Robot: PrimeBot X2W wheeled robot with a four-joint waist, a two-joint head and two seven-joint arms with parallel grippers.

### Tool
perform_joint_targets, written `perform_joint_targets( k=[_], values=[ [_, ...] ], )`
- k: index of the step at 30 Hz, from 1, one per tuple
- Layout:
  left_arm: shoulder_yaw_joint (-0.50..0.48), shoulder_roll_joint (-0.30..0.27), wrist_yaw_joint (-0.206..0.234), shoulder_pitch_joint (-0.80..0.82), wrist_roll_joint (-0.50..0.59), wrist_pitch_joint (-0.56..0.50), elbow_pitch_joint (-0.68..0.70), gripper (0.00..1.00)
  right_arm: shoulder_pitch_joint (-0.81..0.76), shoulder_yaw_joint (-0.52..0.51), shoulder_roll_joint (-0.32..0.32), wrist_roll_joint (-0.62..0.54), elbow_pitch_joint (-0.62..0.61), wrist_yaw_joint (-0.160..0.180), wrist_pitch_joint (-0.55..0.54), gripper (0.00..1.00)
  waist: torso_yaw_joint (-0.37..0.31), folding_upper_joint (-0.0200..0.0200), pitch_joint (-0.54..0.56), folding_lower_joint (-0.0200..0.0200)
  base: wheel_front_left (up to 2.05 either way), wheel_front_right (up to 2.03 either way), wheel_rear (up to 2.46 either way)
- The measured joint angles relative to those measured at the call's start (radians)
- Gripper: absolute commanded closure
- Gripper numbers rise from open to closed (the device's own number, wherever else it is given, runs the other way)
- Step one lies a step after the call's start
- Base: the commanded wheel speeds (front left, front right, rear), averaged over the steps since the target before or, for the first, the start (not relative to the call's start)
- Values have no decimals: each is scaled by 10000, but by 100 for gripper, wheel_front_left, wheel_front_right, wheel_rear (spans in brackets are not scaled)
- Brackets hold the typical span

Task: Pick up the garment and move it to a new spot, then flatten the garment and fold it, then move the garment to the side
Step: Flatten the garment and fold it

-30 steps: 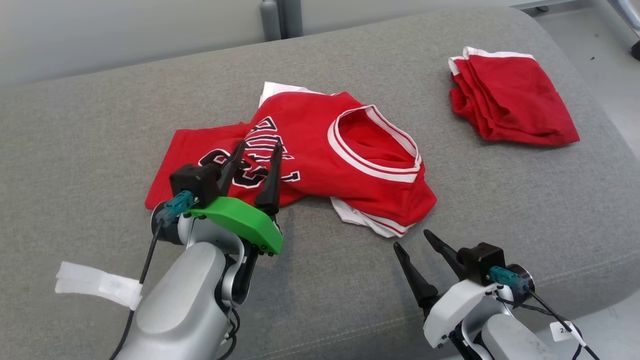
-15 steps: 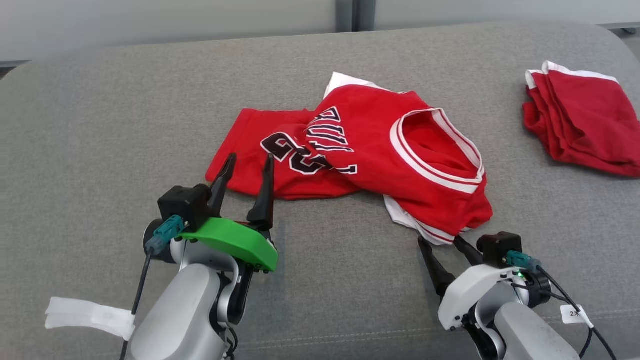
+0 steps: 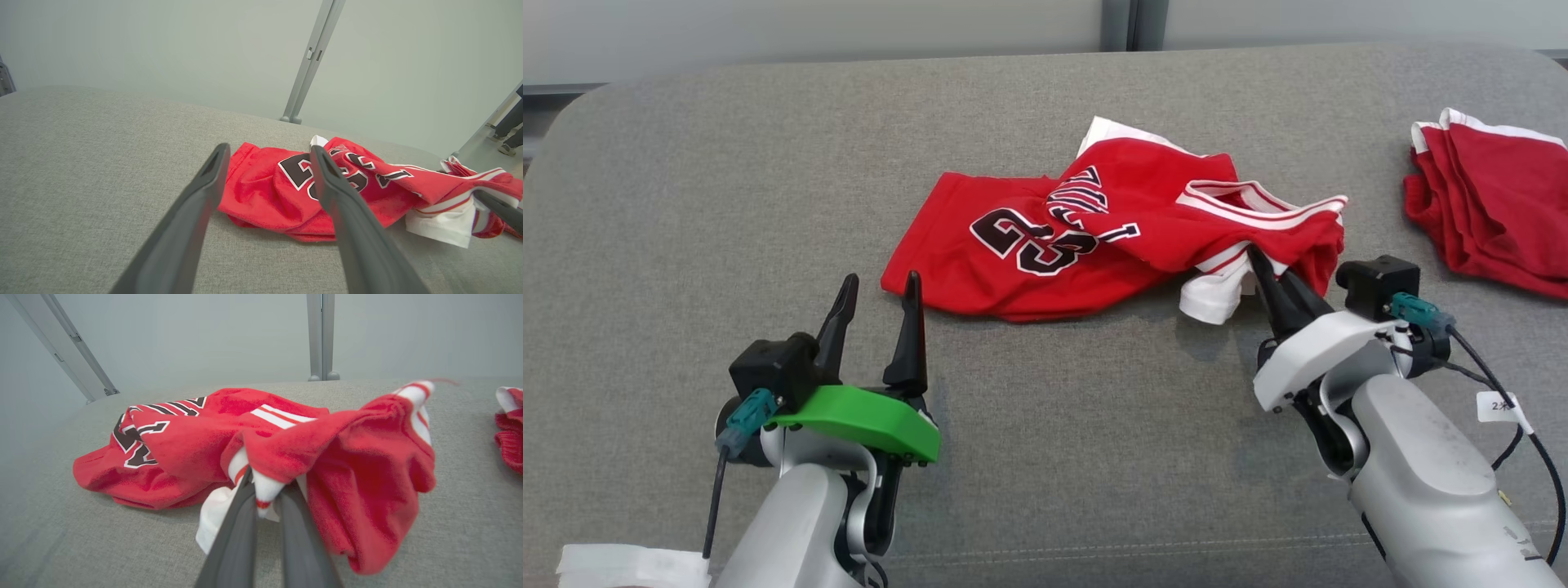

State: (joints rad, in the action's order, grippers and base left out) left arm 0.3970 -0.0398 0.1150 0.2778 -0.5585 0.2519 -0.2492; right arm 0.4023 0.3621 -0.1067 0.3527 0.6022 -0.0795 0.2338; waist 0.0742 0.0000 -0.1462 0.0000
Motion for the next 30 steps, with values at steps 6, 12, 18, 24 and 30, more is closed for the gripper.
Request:
perform_joint_targets(
  k=[6, 12, 18, 24, 30],
  values=[
    [-303, -2, 2, -400, 171, 0, 151, 0, 159, -337, -199, 291, -405, -107, 48, 100, -219, 0, 194, 0, 0, 0, 0],
    [-476, -2, 2, -797, 178, 0, 295, 0, -147, -290, -48, 1323, -903, -384, 2, 100, -439, 0, 446, 0, 0, 0, 0],
    [-502, -4, -4, -1046, 265, 0, 389, 0, -889, -407, -988, 1755, -771, -435, -1225, 100, -564, 0, 711, 0, 0, 0, 0],
    [-412, -6, -6, -1268, 278, 0, 583, 0, -1297, -546, -1958, 1868, -420, -435, -2270, 100, -374, 0, 725, 0, 0, 0, 0],
    [-431, -8, -6, -1360, 280, 0, 740, 0, -902, -464, -2173, 1559, -387, -435, -2541, 100, -209, 0, 528, 0, 0, 0, 0]
  ],
)
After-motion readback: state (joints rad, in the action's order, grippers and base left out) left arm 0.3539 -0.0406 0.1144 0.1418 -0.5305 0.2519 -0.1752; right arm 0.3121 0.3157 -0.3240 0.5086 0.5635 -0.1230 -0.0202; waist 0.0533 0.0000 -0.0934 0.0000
